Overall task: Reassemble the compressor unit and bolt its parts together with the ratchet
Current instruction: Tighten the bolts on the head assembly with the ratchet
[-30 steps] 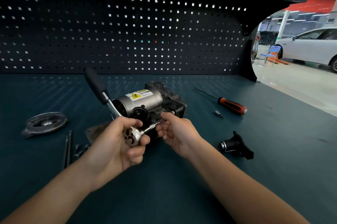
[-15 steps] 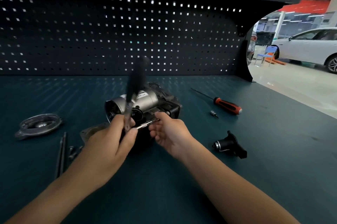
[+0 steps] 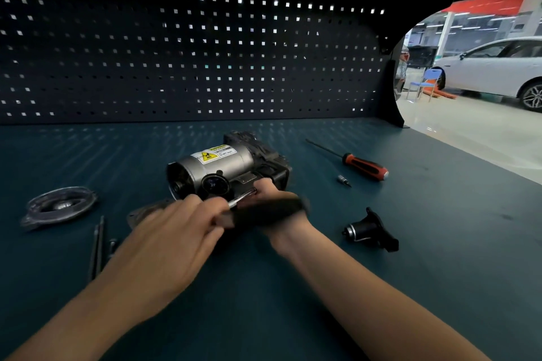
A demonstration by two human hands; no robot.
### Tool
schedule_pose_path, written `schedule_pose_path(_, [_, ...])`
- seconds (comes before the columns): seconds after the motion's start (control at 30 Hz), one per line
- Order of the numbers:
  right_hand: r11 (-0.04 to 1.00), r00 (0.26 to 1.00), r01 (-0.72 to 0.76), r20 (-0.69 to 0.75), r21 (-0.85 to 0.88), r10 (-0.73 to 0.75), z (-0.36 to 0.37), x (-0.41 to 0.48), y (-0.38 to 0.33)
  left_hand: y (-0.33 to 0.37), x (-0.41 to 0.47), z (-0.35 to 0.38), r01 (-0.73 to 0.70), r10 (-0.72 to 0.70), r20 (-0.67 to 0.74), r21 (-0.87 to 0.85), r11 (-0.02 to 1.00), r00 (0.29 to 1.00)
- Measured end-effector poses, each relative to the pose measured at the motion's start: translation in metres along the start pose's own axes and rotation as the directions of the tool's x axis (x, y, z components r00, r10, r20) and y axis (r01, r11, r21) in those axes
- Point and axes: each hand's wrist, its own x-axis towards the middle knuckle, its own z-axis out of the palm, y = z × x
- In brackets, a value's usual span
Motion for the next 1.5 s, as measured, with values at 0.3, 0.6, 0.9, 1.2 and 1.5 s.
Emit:
schedule_pose_path(0.3, [0.994, 0.984, -0.084, 0.160, 0.068, 0.072, -0.010, -0.002, -0.004, 0.018, 0.015, 0.009, 0.472, -0.562, 0.524, -0.845, -0.252, 0.640])
schedule_pose_path(0.6, [0.996, 0.997, -0.052, 0.064, 0.066, 0.047, -0.007, 0.004, 0.000, 0.005, -0.004, 0.008, 0.031, -0.031, 0.023, 0.015, 0.999, 0.999])
schedule_pose_path(0.9, [0.983, 0.952, -0.174, 0.266, 0.055, 0.154, -0.008, -0.002, -0.004, 0.020, 0.009, 0.010, 0.499, -0.580, 0.451, -0.862, -0.086, 0.679])
schedule_pose_path(1.2, [1.000, 0.976, -0.020, 0.217, -0.006, 0.021, -0.003, -0.002, 0.001, 0.005, -0.006, 0.011, 0.002, -0.004, 0.085, 0.029, 1.000, 0.996])
schedule_pose_path(1.5, [0.994, 0.947, -0.106, 0.308, 0.041, 0.089, -0.001, -0.008, -0.002, 0.021, 0.006, 0.012, 0.492, -0.506, 0.335, -0.844, 0.215, 0.795])
